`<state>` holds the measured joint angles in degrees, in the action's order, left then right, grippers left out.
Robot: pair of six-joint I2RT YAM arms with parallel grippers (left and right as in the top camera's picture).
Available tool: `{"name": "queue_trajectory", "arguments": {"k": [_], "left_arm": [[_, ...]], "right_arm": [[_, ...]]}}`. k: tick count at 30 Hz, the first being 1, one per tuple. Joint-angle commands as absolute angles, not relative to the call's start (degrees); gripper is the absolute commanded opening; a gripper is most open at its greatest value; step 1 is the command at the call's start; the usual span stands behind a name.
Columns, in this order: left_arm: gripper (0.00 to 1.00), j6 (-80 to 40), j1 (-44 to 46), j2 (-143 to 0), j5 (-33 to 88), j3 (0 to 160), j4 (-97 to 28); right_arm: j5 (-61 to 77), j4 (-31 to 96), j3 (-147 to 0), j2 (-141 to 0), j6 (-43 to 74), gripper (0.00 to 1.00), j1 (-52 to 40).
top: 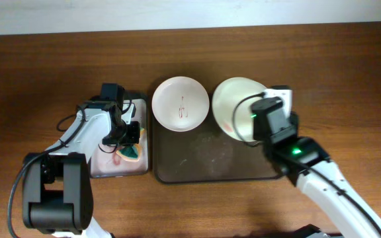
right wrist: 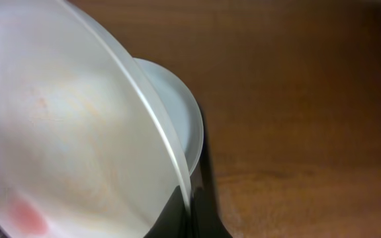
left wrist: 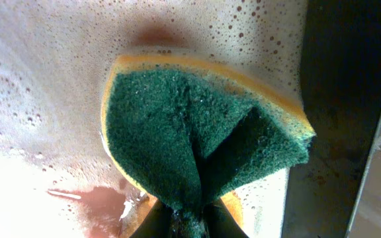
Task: Clean dirty plates on tray and stack at the side
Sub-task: 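Place the cleaned plate on the table right of the tray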
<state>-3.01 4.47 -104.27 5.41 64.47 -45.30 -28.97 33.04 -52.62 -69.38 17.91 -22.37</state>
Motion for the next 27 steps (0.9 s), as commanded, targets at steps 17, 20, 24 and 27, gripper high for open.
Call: {"name": "queue_trajectory", "arguments": {"k": [17,20,24,27], "left_arm": [[0.05,-3.2,4.5,-104.8,6.3,65.4,-45.7],[0.05,-3.2,4.5,-104.8,6.3,65.4,-45.6],[0.06,-3.2,4.5,-104.8,6.3,65.4,-45.6],[0.06,-3.2,4.5,-104.8,6.3,65.4,-45.5]], "right_arm": [[2.4,43.0,-54.0,-80.4,28.8,0.04,30.4],[2.8,42.5,-54.0,-85.8,27.2,0.04,32.0],[3.1,41.8,-54.0,-89.9,27.0,0.04,31.9],[7.1,40.1,-54.1,-89.7,25.2,0.2,31.9]]}}
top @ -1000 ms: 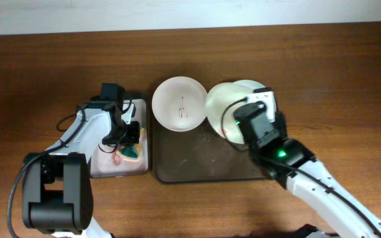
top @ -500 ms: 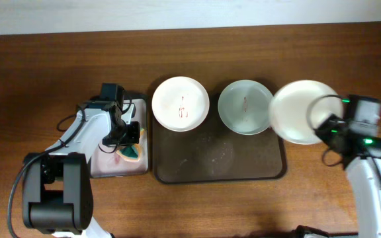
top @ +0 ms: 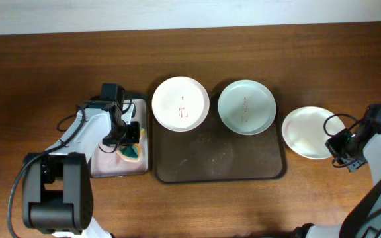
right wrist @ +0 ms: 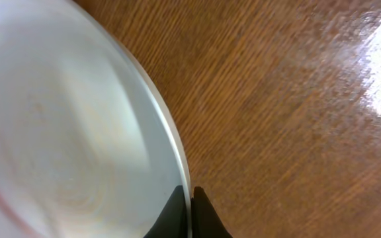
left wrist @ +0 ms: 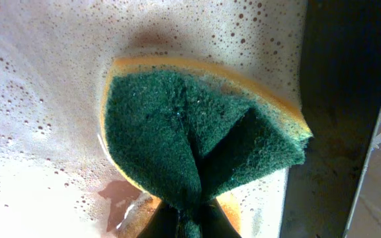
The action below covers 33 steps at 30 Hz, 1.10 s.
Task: Clean dirty plates on tray and stack at the side
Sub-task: 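Place the cleaned plate on the table right of the tray, then drag the top-left plate toward tray center with the right gripper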
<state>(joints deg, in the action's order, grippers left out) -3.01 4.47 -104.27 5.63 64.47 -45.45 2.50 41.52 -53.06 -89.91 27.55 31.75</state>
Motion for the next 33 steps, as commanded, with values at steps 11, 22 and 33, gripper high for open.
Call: {"name": "queue_trajectory", "arguments": {"k": [11,22,33], "left_arm": [[0.07,-3.2,4.5,-104.8,6.3,65.4,-44.7],[0.08,-3.2,4.5,-104.8,6.3,65.4,-44.7],[0.08,-3.2,4.5,-104.8,6.3,65.4,-44.7]], "right_arm": [[32.6,36.6,-61.7,-85.5,12.9,0.48,22.9],[21.9,27.5,-62.1,-86.4,9.3,0.63,-6.4],[16.2,12.7,-62.1,-99.6,13.0,0.62,-19.2]]}}
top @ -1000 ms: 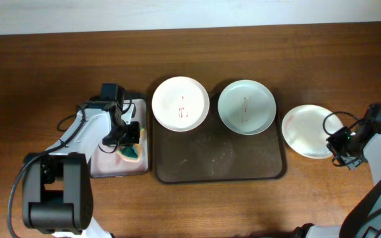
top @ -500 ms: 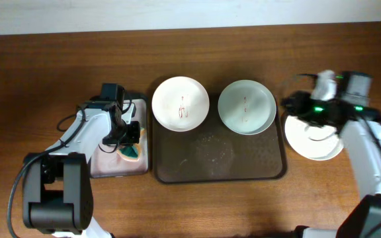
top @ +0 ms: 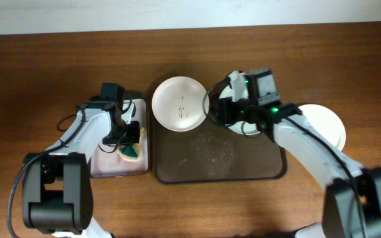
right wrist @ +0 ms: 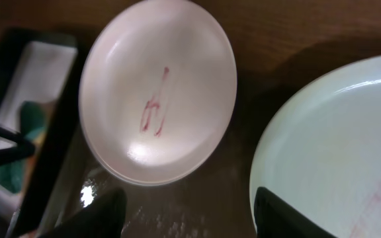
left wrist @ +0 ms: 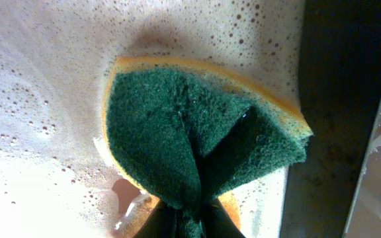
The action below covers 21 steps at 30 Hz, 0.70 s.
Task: Clean dirty plates on tray and stack at the side
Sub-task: 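Drag the top-left plate toward tray center with the right gripper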
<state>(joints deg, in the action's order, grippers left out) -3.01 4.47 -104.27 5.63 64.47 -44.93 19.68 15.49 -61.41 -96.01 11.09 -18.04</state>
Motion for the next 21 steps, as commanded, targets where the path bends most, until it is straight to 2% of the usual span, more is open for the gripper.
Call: {"name": "queue_trajectory", "arguments": {"k": [1,11,16,21], "left_arm": [[0.08,-3.2,4.5,-104.8,6.3,65.4,-44.7],[0.09,-3.2,4.5,-104.8,6.3,65.4,-44.7],[0.09,-3.2,4.5,-104.8,6.3,65.4,-44.7],[0.09,-3.2,4.5,-104.8,6.3,65.4,-44.7]], "right_arm": [[16.2,10.7,-62.1,-101.1,13.0,0.61,-19.6],[16.4,-2.5,-62.1,-111.1,17.5,0.54,-21.0],[14.9,-2.1,-62.1,-111.2,17.7,0.34,-22.4],[14.1,0.5,-62.1,-111.3,18.6,0.2,-23.0]]}}
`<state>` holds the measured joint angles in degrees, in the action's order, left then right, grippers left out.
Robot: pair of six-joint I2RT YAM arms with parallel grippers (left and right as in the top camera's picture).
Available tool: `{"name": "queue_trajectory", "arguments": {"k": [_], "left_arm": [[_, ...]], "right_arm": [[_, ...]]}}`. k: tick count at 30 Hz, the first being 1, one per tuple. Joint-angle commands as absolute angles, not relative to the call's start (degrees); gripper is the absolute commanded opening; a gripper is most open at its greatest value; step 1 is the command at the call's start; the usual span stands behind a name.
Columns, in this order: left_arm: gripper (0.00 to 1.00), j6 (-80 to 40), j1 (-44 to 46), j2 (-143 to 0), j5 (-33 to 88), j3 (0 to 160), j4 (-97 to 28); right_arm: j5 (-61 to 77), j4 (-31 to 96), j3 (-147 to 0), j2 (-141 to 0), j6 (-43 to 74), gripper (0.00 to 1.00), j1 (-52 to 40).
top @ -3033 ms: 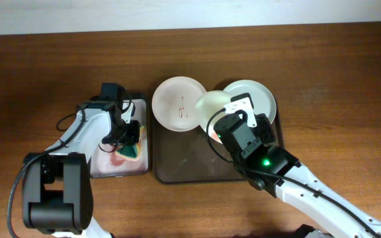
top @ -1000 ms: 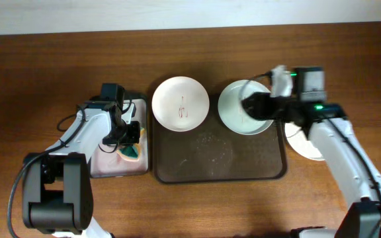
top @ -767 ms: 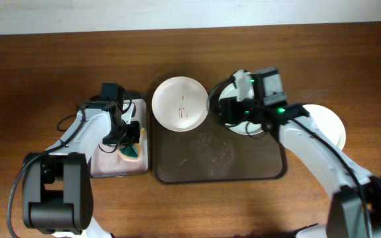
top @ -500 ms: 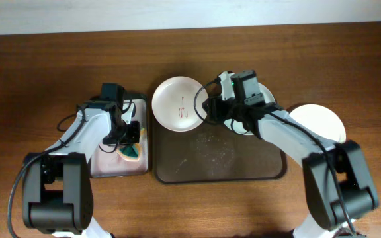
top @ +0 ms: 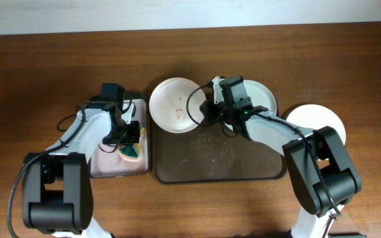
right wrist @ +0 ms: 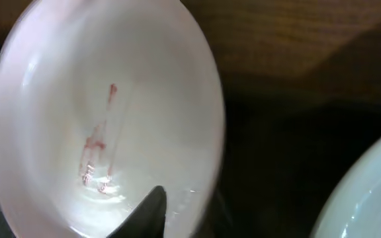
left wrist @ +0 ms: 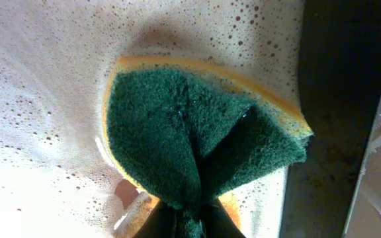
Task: Clean dirty plates on tray and stack at the side
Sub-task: 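Drag the top-left plate toward tray center with the right gripper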
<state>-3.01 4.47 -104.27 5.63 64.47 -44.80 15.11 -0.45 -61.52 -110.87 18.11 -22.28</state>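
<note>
A white plate with red streaks (top: 174, 106) (right wrist: 98, 119) lies at the back left of the dark tray (top: 217, 162). My right gripper (top: 202, 114) (right wrist: 189, 213) is at its right rim, jaws astride the edge. One finger (right wrist: 152, 210) rests inside the plate; the other is lost against the dark tray. A pale green plate (top: 262, 99) (right wrist: 376, 192) lies beside it, partly under my right arm. My left gripper (top: 129, 135) (left wrist: 189, 221) is shut on a folded green and yellow sponge (left wrist: 197, 132) in the soapy tub (top: 108, 162).
One white plate (top: 319, 129) lies on the table just right of the tray. The tub stands against the tray's left edge. Crumbs or wet specks dot the tray's middle. Bare wooden table surrounds everything.
My right gripper has moved left from between the two plates to the streaked plate's right rim, and its jaws stand narrower. That plate sits slightly further left. My left gripper and the sponge have not moved.
First my right gripper held a white plate tilted over the tray's right side. Then that plate lay on the table right of the tray, still gripped. Later the gripper was open above the tray's two plates, and now it straddles the streaked plate's rim. The left held the sponge throughout.
</note>
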Motion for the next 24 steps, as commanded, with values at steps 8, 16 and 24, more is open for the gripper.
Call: {"name": "queue_trajectory", "arguments": {"k": [8,16,24], "left_arm": [[0.09,-3.2,4.5,-104.8,6.3,65.4,-44.7],[0.09,-3.2,4.5,-104.8,6.3,65.4,-44.6],[0.09,-3.2,4.5,-104.8,6.3,65.4,-44.6]], "right_arm": [[15.0,11.3,-62.1,-111.3,19.6,0.04,-23.0],[23.4,27.3,-62.1,-109.5,20.1,0.04,-23.0],[23.4,34.7,-62.1,-103.9,20.1,0.17,-23.0]]}}
